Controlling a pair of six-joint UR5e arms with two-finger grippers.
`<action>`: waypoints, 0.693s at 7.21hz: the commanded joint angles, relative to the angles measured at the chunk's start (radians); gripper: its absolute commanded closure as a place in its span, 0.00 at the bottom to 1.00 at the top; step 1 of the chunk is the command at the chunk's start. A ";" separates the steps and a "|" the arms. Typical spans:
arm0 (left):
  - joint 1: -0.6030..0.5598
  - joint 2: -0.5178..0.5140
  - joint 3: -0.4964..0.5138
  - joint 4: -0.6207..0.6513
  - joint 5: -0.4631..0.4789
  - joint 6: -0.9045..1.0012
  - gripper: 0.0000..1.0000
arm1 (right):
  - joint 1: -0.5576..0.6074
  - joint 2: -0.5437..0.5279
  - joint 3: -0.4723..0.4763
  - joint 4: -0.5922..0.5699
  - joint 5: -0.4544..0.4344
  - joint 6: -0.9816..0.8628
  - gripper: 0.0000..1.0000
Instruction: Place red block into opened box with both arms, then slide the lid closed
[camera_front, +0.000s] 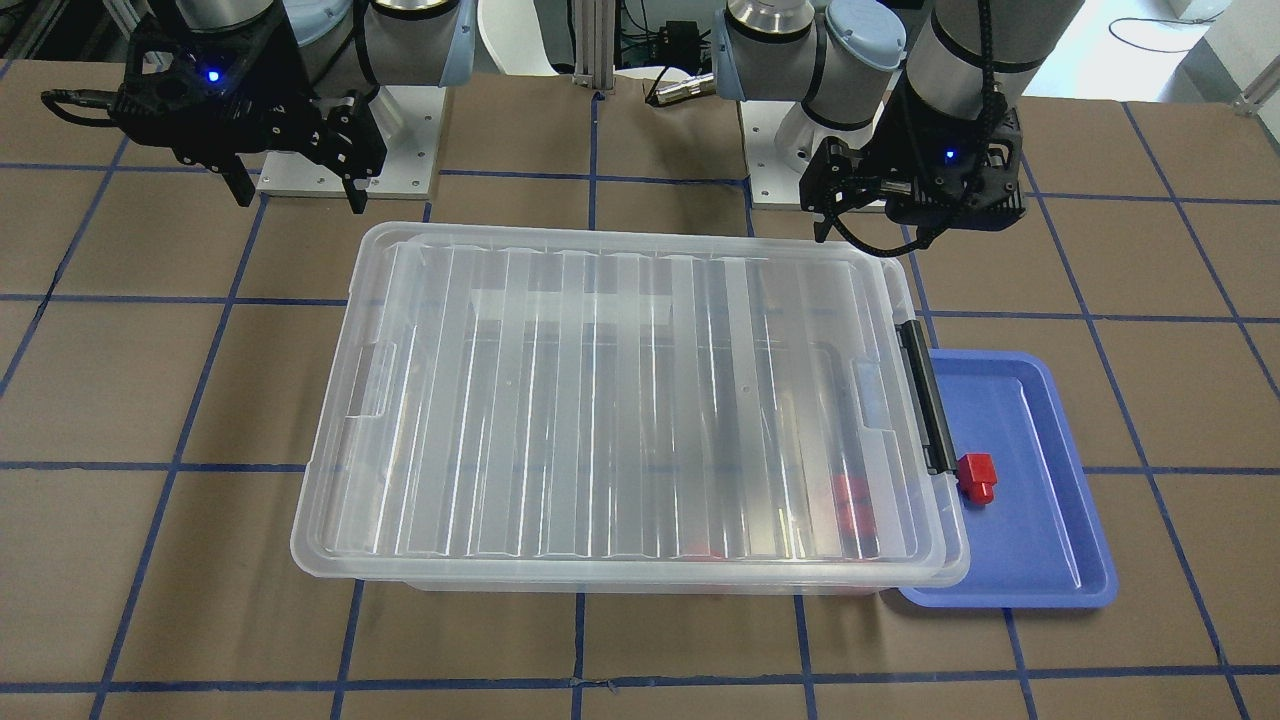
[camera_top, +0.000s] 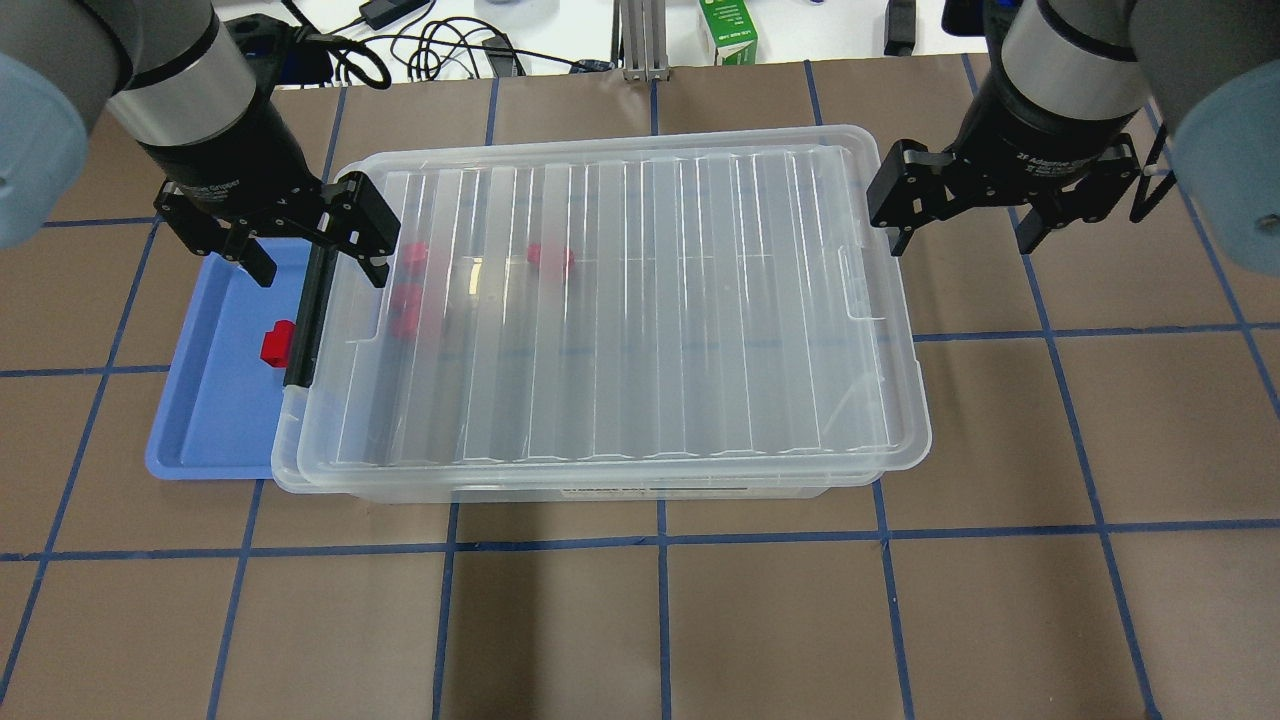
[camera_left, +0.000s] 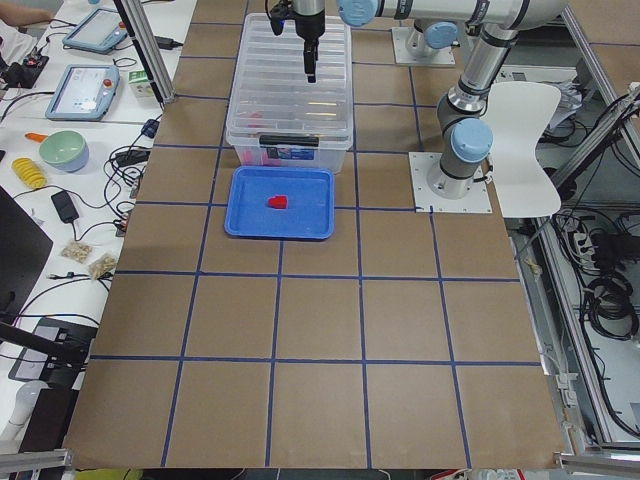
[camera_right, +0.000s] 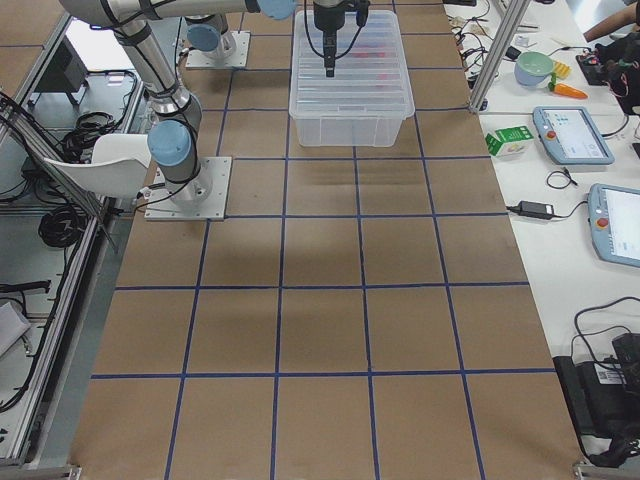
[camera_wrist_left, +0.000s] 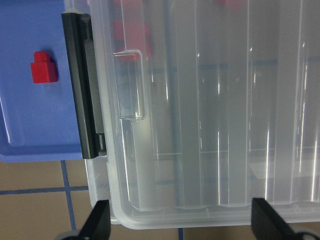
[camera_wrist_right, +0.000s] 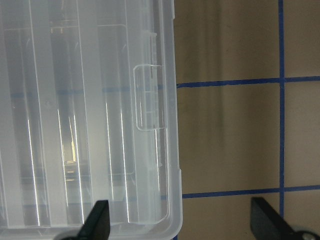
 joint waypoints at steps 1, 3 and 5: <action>0.000 -0.002 0.000 0.008 -0.001 -0.001 0.00 | 0.000 -0.002 0.002 0.000 -0.001 -0.001 0.00; -0.002 0.001 -0.005 0.008 -0.005 -0.001 0.00 | -0.002 0.000 0.008 0.000 0.013 -0.008 0.00; -0.005 0.000 -0.007 0.006 -0.001 -0.001 0.00 | -0.002 0.002 0.011 -0.004 0.010 -0.002 0.00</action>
